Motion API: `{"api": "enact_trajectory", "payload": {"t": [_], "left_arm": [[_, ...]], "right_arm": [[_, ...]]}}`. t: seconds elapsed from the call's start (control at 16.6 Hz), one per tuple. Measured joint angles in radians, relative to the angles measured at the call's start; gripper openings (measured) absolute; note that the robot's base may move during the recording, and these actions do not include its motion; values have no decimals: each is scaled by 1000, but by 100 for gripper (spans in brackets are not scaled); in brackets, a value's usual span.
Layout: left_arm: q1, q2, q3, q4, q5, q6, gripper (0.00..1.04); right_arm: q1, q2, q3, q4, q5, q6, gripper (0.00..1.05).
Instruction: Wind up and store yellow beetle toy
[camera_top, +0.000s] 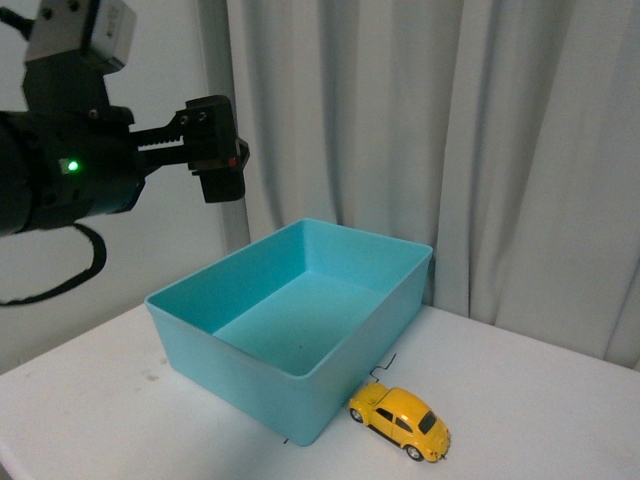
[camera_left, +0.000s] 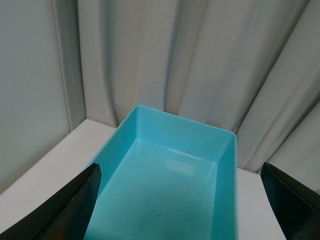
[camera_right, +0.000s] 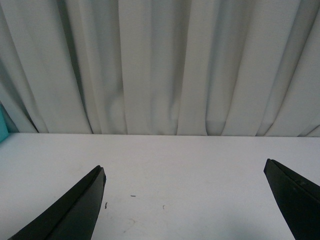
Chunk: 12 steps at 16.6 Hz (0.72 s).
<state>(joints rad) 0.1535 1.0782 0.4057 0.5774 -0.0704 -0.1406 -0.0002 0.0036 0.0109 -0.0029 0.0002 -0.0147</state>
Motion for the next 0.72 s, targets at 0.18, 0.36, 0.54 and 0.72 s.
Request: {"api": "enact_trajectory", "payload": {"t": [0.18, 0.36, 0.54, 0.72], "left_arm": [[14, 308, 273, -152, 232, 244, 98], [-117, 452, 604, -481, 393, 565, 98], [-266, 649, 993, -955, 394, 956, 98], [-335, 780, 1163, -1227, 301, 1194, 98]], "right_arm": [[0, 0, 0, 0, 0, 0, 98], [0, 0, 0, -1, 0, 0, 98], [0, 0, 0, -1, 0, 0, 98], [0, 0, 0, -1, 0, 0, 98]]}}
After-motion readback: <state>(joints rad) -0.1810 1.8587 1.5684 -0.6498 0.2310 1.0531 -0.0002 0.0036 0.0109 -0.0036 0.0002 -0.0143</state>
